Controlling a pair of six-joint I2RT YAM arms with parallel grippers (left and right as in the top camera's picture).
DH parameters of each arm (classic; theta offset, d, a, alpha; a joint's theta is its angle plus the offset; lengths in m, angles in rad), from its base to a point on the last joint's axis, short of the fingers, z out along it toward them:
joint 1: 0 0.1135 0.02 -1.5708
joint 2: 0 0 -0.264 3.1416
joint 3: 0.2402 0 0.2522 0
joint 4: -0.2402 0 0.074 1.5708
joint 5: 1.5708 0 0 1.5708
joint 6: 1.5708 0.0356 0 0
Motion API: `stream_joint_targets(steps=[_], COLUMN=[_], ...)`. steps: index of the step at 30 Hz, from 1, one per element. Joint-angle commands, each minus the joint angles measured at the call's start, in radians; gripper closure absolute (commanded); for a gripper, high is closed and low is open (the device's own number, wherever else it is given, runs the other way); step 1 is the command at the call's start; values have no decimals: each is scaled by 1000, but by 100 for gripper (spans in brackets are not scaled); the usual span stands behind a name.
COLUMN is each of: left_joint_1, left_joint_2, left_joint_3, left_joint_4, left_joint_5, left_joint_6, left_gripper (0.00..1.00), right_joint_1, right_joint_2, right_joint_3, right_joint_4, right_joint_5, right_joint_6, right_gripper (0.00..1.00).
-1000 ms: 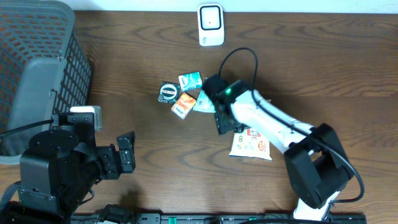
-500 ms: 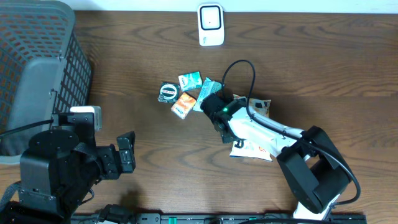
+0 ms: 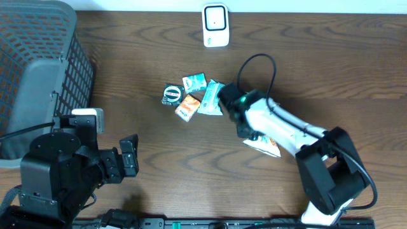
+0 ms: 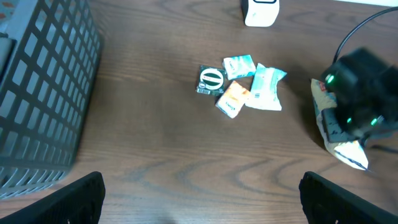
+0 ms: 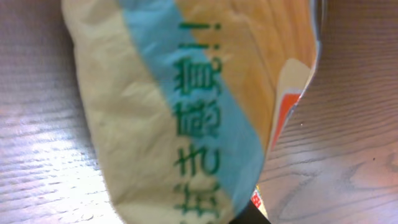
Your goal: Scan the item barcode
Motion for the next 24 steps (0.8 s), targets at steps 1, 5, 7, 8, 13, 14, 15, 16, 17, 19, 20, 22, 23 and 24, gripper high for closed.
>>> stream_joint_targets(steps=[1,5,7,8,13,14,15,16,17,19,20,22,23,24], left_joint_1=[3,3,3,3,3,3,3,3,3,3,3,3,3,3], left_joint_2=[4,4,4,4,4,4,4,4,4,4,4,4,4,4], left_joint_3=[9,9,9,9,9,9,9,9,9,9,9,9,9,9], left_joint_4=[0,0,0,0,0,0,0,0,0,0,0,0,0,0], left_joint_5=[-2,-2,-2,-2,-2,-2,-2,-2,-2,-2,-2,-2,-2,-2], left_joint_6=[-12,-13,-13,-13,-13,-13,-13,-13,-13,-13,-13,-13,-13,-13], left_gripper=[2,2,2,2,2,2,2,2,2,2,2,2,2,2], right_joint_1=[-77,-166,-227,-256,-401,-423,-450,-476,-494,-538,-553,-586,-599,-614], right_joint_2=[29,29,29,29,31,31,31,31,31,31,31,31,31,31], right_joint_3=[123,223,254,259,243,238,229,214,200,146,119,40,4,-40], right_joint_4=[-42,-43,-41,-36,-24,-27,-30,-29,-27,-11,2,53,81,114], right_joint_5=[-214,-510,-697,-782,-1199,-1244,-1283,-1311,-1329,-1394,-1424,-1486,-1497,-1504], right_joint_6=[-134,-310,-386,-420,-635,-665,-693,-713,-729,-753,-759,-764,-763,-754], right_gripper=[99,99,99,99,99,99,99,99,99,99,99,99,99,99])
